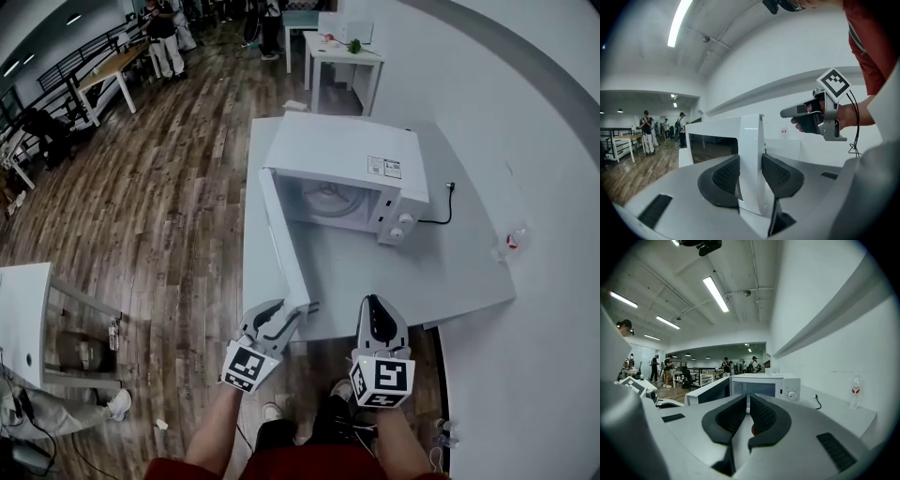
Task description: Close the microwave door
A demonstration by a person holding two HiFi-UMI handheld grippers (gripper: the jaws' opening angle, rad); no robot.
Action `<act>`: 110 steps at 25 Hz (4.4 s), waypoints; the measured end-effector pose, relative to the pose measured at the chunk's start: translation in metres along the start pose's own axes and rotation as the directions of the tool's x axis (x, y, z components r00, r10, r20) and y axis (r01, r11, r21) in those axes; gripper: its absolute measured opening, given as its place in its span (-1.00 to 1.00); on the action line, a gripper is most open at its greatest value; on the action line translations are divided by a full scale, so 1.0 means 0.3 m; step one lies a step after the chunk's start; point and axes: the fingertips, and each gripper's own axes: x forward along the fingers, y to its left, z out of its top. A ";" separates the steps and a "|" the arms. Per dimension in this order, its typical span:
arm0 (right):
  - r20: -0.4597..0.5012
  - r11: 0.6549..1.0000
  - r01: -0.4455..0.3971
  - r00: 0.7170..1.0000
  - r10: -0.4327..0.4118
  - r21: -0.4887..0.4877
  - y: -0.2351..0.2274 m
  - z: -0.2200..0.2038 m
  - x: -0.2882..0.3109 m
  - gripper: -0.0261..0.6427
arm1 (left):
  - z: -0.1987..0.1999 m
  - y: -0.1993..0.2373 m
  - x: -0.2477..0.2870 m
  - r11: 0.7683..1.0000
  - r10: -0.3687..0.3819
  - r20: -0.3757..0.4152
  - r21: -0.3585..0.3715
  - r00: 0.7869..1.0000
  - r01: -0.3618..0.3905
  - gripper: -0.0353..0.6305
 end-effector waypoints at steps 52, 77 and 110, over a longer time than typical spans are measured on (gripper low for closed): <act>0.044 0.994 0.107 0.993 -0.108 0.031 -0.673 0.045 0.328 -0.79 | 0.184 -0.136 0.779 0.968 0.249 0.100 -0.067 0.963 -0.243 -0.43; 0.006 0.985 0.166 0.986 -0.166 0.046 -0.804 0.016 0.465 -0.79 | 0.223 -0.048 1.045 0.981 0.184 0.096 -0.073 0.978 -0.177 -0.45; 0.015 0.987 0.154 0.988 -0.155 0.042 -0.790 0.039 0.501 -0.79 | 0.256 0.006 1.080 0.983 0.175 0.102 -0.073 0.979 -0.168 -0.45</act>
